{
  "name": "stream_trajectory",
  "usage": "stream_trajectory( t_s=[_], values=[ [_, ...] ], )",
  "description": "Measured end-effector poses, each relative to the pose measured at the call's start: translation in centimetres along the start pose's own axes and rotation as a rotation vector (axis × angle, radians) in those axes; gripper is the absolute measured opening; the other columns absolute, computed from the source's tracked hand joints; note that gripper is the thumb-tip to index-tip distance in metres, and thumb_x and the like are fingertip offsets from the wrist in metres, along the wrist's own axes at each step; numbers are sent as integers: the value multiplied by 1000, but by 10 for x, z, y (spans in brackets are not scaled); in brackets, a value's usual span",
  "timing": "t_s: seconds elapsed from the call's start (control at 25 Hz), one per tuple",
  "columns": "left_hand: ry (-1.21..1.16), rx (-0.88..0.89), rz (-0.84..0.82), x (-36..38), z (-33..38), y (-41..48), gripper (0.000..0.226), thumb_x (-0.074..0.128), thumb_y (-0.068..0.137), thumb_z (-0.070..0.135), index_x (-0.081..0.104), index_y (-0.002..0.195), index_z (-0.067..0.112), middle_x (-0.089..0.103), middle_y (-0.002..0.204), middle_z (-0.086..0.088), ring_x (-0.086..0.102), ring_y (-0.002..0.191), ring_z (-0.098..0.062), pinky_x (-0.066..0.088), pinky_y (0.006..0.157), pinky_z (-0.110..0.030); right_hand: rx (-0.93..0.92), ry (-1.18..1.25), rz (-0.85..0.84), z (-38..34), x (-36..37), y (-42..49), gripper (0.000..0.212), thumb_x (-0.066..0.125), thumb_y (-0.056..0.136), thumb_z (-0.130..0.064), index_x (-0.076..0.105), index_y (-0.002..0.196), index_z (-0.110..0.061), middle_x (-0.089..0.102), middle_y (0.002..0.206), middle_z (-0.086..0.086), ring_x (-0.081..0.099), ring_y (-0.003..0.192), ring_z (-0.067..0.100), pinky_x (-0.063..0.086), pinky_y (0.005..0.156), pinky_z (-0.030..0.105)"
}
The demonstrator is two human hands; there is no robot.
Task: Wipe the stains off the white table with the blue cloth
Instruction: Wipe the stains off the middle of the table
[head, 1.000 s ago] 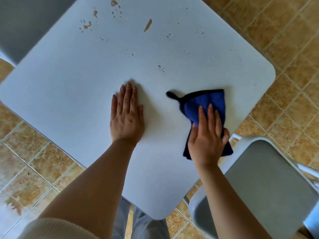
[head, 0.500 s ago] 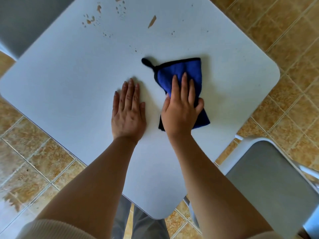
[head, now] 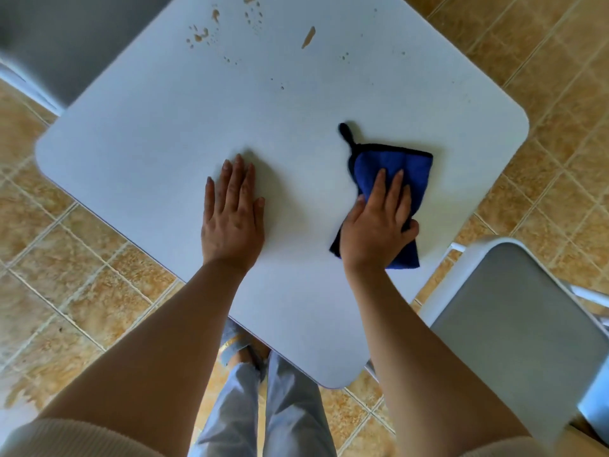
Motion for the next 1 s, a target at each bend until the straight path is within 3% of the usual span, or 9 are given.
stream_trajectory(
  t_s=[0.16,0.32,0.48,0.56,0.64,0.84,1.0],
  values=[
    [22,34,24,1,-21,-14,53,27,102,27,27,151,8,23,158,-9,17,147,-21,3,121,-37,-179,41,14,-45,6,-90,49,47,99,-34,44,147,-25,37,158,1,39,142,19,35,98,47],
    [-4,32,37,2,-22,-13,52,25,102,25,27,151,9,24,158,-8,17,147,-20,6,121,-38,-252,-11,-17,-10,-2,-150,49,47,101,-35,42,149,-27,35,159,0,38,143,18,36,99,45],
    [-20,47,13,1,-23,-12,54,21,102,27,22,153,10,18,160,-7,12,148,-18,2,121,-37,-9,-100,38,36,-3,-106,47,40,102,-33,43,148,-25,36,158,-2,39,142,19,39,95,48],
    [-24,51,10,1,-23,-12,54,21,102,28,21,153,10,17,160,-6,12,148,-18,2,121,-37,144,-62,66,31,1,-66,49,43,100,-32,43,148,-24,37,158,0,38,142,21,39,97,52],
    [-18,49,4,2,-23,-14,54,20,102,29,21,153,10,17,160,-6,11,148,-18,3,121,-38,186,-20,47,9,7,-38,51,42,100,-33,41,149,-23,34,159,2,34,144,22,36,100,55],
    [-20,40,25,2,-23,-13,54,21,102,30,25,152,9,22,159,-6,16,147,-18,7,121,-38,-128,16,64,-52,12,-58,50,46,97,-35,47,146,-23,40,156,3,41,141,22,34,98,49],
    [-8,-28,55,1,-15,-12,52,27,103,30,30,150,9,27,157,-8,21,147,-21,9,121,-39,-335,4,-23,-16,-1,-115,52,43,101,-34,37,152,-26,32,160,-2,34,145,18,33,102,47]
  ],
)
Point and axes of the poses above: each hand's wrist, its own y-axis towards the middle knuckle, its own x-axis out of the palm, z = x × y, the point moved 3 cm from there along y, towards the middle knuckle
